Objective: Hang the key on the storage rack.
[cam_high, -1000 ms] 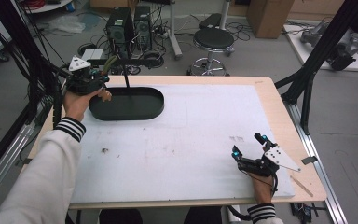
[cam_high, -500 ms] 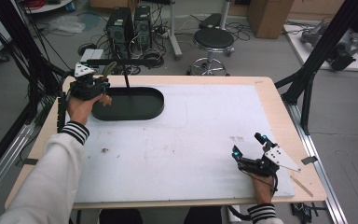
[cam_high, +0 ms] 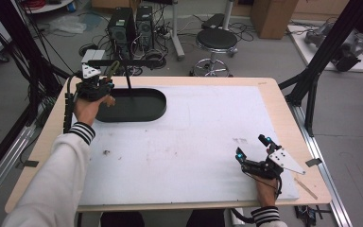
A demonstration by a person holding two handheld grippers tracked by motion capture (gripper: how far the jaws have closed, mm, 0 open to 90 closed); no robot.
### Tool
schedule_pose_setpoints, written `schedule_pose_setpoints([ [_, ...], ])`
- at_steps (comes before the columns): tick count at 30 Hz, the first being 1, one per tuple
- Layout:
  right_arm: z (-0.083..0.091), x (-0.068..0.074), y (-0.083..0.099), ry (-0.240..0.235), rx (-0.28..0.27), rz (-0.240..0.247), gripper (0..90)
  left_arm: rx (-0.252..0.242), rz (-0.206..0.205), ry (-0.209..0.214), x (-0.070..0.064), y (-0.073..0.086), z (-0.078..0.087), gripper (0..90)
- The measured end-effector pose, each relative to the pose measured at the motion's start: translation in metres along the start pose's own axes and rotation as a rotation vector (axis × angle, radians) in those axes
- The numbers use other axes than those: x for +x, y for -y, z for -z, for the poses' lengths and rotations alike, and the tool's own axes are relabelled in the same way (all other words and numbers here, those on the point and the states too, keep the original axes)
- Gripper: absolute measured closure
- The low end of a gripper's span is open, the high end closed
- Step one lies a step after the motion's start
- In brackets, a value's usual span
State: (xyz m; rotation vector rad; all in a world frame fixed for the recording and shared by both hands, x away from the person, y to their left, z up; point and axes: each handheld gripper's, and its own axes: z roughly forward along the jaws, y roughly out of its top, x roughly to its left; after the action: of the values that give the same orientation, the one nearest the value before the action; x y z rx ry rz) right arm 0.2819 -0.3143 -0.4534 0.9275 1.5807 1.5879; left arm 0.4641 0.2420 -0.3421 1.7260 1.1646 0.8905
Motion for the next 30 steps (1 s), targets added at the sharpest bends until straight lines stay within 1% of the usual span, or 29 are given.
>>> schedule_pose_setpoints([
  [6, 0.001, 0.0, 0.0, 0.002, -0.002, -0.003, 0.4, 0.012, -0.011, -0.012, -0.001, -0.001, -0.004, 73.6],
  [8, 0.001, 0.0, 0.0, 0.002, 0.0, -0.002, 0.4, 0.01, -0.006, -0.015, -0.001, -0.002, -0.006, 73.6],
  [13, 0.001, 0.0, 0.0, 0.001, -0.001, -0.003, 0.4, 0.022, 0.003, -0.024, 0.001, -0.003, -0.011, 73.6],
  [18, 0.001, 0.0, 0.0, 0.001, -0.001, -0.003, 0.4, 0.032, 0.006, -0.033, 0.002, 0.0, -0.017, 73.6],
  [24, 0.001, 0.0, 0.0, 0.001, -0.001, -0.002, 0.4, 0.073, 0.014, -0.04, 0.004, 0.006, -0.023, 73.6],
  [28, 0.001, 0.0, 0.0, 0.001, -0.001, -0.002, 0.4, 0.072, 0.017, -0.035, 0.004, 0.008, -0.026, 73.6],
  [30, 0.001, 0.0, 0.0, 0.001, 0.0, -0.003, 0.4, 0.075, 0.007, -0.031, 0.003, 0.009, -0.028, 73.6],
])
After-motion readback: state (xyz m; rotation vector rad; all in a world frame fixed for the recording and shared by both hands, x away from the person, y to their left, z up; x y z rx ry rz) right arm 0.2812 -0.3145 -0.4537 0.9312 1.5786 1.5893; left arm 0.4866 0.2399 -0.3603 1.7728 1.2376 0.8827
